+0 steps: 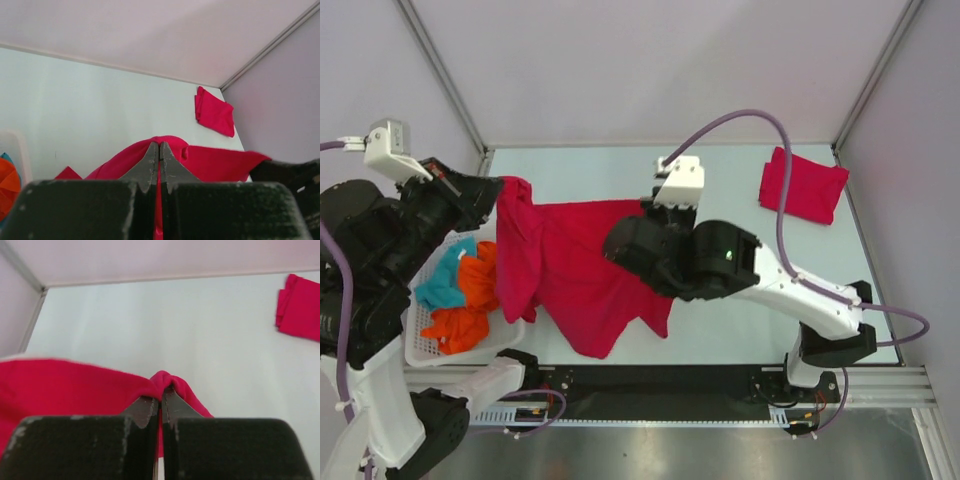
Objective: Fold and stack the t-shirts
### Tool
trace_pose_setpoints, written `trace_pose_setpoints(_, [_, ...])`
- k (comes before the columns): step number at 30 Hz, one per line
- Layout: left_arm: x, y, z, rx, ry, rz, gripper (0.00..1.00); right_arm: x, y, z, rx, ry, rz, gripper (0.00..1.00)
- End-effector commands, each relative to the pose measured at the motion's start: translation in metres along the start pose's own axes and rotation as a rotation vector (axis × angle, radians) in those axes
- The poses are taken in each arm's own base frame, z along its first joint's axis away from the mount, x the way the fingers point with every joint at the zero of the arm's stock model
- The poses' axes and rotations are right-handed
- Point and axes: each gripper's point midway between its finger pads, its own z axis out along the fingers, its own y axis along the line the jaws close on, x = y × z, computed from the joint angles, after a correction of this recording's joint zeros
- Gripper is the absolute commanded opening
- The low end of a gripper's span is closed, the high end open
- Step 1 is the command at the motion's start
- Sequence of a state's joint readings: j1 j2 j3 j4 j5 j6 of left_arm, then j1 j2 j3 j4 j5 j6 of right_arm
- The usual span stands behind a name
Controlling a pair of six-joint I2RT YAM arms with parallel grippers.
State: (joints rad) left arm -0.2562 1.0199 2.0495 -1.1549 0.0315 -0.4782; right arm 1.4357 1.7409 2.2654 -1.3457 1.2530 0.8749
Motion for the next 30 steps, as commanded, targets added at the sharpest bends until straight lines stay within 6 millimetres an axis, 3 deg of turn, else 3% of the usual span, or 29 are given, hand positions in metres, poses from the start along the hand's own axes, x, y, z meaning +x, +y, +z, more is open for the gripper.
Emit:
trace_pose_setpoints(1, [0.005,0.003,0.04,-0.034,0.062,-0.031,0.0,-0.029,-0.083,0.028,0.197,-0.014,-0.028,0.0])
trace_pose_setpoints(2, [0.005,0.003,0.052,-0.032,0.074,-0.031,0.0,-0.033,-0.106,0.049,0.28,-0.001,-0.059,0.0])
trace_pose_setpoints(3, [0.008,0.0,0.061,-0.017,0.099,-0.028,0.0,-0.028,-0.105,0.064,0.286,0.022,-0.046,0.0])
trace_pose_setpoints(5, [0.015,0.001,0.101,-0.021,0.157,-0.023,0.0,-0.026,-0.119,0.091,0.315,0.045,-0.054,0.0])
trace_pose_setpoints(6, [0.017,0.001,0.114,-0.017,0.173,-0.021,0.0,-0.038,-0.13,0.115,0.301,0.04,0.013,0.0])
trace_pose_setpoints(7, [0.022,0.005,0.143,-0.034,0.203,-0.013,0.0,-0.028,-0.142,0.133,0.323,0.066,0.005,0.0])
trace_pose_setpoints(8, [0.021,0.006,0.157,-0.041,0.208,-0.007,0.0,-0.03,-0.151,0.147,0.335,0.067,0.022,0.0])
trace_pose_setpoints(9, [0.024,0.01,0.175,-0.051,0.225,0.003,0.0,-0.027,-0.171,0.178,0.388,0.084,0.014,0.0])
trace_pose_setpoints(11, [0.028,0.013,0.226,-0.048,0.256,0.013,0.0,-0.034,-0.186,0.206,0.423,0.091,0.017,0.0])
trace_pose_setpoints(12, [0.029,0.016,0.242,-0.044,0.257,0.004,0.0,-0.034,-0.207,0.224,0.463,0.111,0.005,0.0])
trace_pose_setpoints(13, [0.023,0.009,0.252,-0.002,0.248,-0.005,0.0,-0.014,-0.21,0.253,0.488,0.158,-0.031,0.0])
trace_pose_setpoints(14, [0.042,0.022,0.288,-0.019,0.29,-0.016,0.0,-0.03,-0.215,0.263,0.491,0.128,-0.007,0.0])
trace_pose_setpoints(15, [0.044,0.026,0.301,-0.018,0.289,-0.023,0.0,-0.031,-0.221,0.275,0.496,0.13,-0.005,0.0])
trace_pose_setpoints(16, [0.043,0.025,0.312,0.006,0.282,-0.034,0.0,-0.016,-0.237,0.303,0.54,0.162,-0.038,0.0])
trace_pose_setpoints(17, [0.048,0.036,0.336,0.003,0.28,-0.052,0.0,-0.041,-0.241,0.306,0.544,0.099,-0.009,0.0])
trace_pose_setpoints(18, [0.043,0.037,0.344,0.013,0.259,-0.078,0.0,-0.048,-0.247,0.315,0.563,0.073,-0.009,0.0])
trace_pose_setpoints(19, [0.036,0.035,0.352,0.041,0.226,-0.088,0.0,-0.043,-0.261,0.332,0.591,0.084,-0.044,0.0])
trace_pose_setpoints(20, [0.03,0.041,0.357,0.045,0.208,-0.103,0.0,-0.068,-0.266,0.33,0.595,0.011,-0.014,0.0])
trace_pose_setpoints(22, [0.011,0.039,0.355,0.056,0.146,-0.108,0.0,-0.078,-0.28,0.332,0.626,-0.014,-0.042,0.0])
trace_pose_setpoints(23, [0.002,0.041,0.351,0.039,0.116,-0.104,0.0,-0.096,-0.284,0.324,0.628,-0.067,-0.015,0.0])
trace_pose_setpoints(24, [-0.011,0.036,0.341,0.049,0.085,-0.094,0.0,-0.086,-0.288,0.327,0.633,-0.041,-0.029,0.0])
trace_pose_setpoints(25, [-0.017,0.033,0.334,0.054,0.074,-0.092,0.0,-0.09,-0.289,0.323,0.629,-0.048,-0.018,0.0])
trace_pose_setpoints(29, [-0.041,0.025,0.293,-0.009,0.005,-0.043,0.0,-0.11,-0.285,0.294,0.633,-0.073,-0.013,0.0])
trace_pose_setpoints(30, [-0.053,0.016,0.27,-0.014,-0.033,0.015,0.0,-0.122,-0.283,0.277,0.626,-0.094,-0.003,0.0])
